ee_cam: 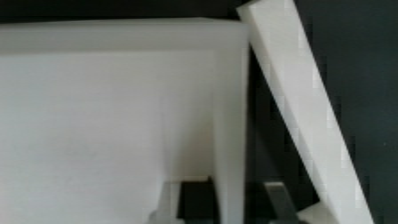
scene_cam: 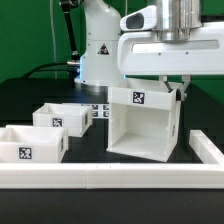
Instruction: Assemble drawer
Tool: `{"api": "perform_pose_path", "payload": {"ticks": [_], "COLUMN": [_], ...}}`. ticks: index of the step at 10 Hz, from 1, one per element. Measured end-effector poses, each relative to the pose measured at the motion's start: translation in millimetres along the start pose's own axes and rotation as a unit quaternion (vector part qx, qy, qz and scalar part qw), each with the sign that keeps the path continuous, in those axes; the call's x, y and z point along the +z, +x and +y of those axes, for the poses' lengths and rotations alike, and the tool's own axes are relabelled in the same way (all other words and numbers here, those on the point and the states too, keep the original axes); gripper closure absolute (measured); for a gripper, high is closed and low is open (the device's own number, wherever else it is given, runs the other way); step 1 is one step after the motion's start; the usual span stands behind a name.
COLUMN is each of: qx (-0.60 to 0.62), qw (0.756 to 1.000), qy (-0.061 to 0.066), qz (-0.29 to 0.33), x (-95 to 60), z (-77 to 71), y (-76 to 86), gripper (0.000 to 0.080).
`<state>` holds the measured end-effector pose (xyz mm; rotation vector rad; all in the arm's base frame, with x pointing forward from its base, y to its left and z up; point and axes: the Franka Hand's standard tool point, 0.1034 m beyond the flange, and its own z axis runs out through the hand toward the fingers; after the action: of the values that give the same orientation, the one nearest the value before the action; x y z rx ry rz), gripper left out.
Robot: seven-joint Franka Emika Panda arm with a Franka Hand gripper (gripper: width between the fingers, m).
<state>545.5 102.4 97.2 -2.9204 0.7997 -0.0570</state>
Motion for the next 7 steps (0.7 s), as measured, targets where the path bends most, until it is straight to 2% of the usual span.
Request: {"api": "perform_pose_path", "payload": {"ticks": [2, 4, 7], "qx": [0.069, 0.093, 0.152], "qw": [0.997, 0.996, 0.988], "qy": [0.014, 0.017, 0.024], "qz": [0.004, 0.006, 0.001], "x": [0.3, -1.4, -2.4], "z": [-4.2, -5.2, -10.2], "y": [8.8, 16.3, 13.7], "gripper": [0.076, 0.0757, 0.0757]}}
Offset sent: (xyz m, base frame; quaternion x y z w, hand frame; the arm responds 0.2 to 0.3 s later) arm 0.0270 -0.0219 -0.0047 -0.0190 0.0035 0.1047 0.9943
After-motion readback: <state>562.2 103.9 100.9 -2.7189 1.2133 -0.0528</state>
